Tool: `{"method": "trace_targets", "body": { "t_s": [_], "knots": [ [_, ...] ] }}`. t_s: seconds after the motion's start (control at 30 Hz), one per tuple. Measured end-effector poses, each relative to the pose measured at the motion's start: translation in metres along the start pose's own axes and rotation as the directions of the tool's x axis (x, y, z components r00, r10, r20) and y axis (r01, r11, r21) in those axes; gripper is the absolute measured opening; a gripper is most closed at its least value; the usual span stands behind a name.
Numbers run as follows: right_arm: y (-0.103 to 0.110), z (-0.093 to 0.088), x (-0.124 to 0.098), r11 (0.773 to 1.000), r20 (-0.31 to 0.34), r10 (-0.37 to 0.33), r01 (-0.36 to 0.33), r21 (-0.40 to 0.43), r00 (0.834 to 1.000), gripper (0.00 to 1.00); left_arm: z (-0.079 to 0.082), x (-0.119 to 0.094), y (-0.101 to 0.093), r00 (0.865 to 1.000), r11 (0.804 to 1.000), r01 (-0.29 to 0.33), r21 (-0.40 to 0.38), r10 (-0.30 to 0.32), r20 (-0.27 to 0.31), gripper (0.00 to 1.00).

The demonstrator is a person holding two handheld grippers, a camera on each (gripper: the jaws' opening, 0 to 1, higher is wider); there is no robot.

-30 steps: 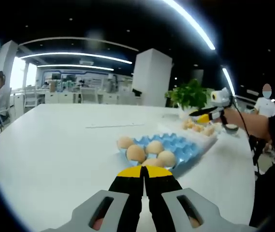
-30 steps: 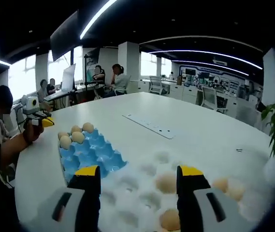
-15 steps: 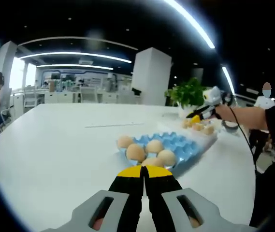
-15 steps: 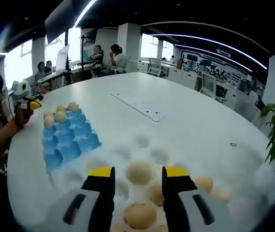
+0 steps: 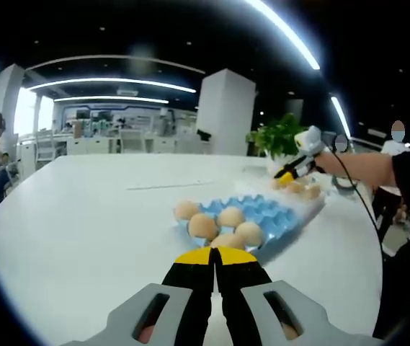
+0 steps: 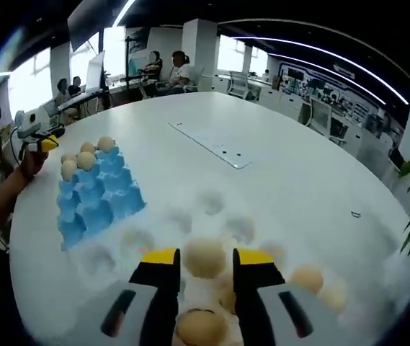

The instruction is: Pick up the eggs on the table and place them into the egg tray on the table

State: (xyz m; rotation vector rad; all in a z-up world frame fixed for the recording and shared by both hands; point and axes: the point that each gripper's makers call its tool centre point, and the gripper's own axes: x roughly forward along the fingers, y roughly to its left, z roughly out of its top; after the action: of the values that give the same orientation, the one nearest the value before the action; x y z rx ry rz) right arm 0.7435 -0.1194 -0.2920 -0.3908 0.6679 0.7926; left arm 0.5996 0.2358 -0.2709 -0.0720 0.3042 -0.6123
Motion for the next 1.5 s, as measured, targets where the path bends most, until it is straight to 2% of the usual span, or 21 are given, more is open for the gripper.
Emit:
{"method": "trace_targets", "body": {
  "t_s": [0.4,0.6,0.9,0.93,1.13,1.37,1.5],
  "knots": [
    [-0.002,-0.002,0.009,0.999,-0.092,0.037,-0.037,-0.004,0.995,0.23,-0.005,0.000,-0.012,1.000,1.000,0.000,0.009,0.000,-0.012,0.00],
    [0.000,-0.005,0.011,0.998,-0.138,0.058,-0.056,0.019,0.989,0.24,-0.006,-0.001,-0.016,1.000,1.000,0.002,0.011,-0.002,-0.013,0.00],
    [-0.001,-0.009,0.014,0.996,-0.217,0.085,-0.078,0.041,0.973,0.25,-0.007,-0.002,-0.021,1.000,1.000,0.000,0.013,0.000,-0.016,0.00],
    [-0.001,-0.013,0.014,0.996,-0.247,0.090,-0.083,0.037,0.965,0.26,-0.007,-0.001,-0.020,1.000,1.000,0.000,0.012,0.000,-0.016,0.00],
    [-0.002,-0.013,0.017,0.996,-0.276,0.092,-0.086,0.036,0.957,0.26,-0.007,-0.002,-0.020,1.000,1.000,-0.001,0.014,0.001,-0.016,0.00],
    [0.015,-0.020,0.011,0.995,-0.308,0.095,-0.086,0.043,0.947,0.26,-0.007,-0.003,-0.022,1.000,1.000,-0.001,0.014,0.002,-0.015,0.00],
    [0.022,-0.023,0.010,0.995,-0.346,0.094,-0.082,0.048,0.934,0.26,-0.007,-0.004,-0.023,1.000,1.000,-0.004,0.015,0.004,-0.014,0.00]
  ]
}}
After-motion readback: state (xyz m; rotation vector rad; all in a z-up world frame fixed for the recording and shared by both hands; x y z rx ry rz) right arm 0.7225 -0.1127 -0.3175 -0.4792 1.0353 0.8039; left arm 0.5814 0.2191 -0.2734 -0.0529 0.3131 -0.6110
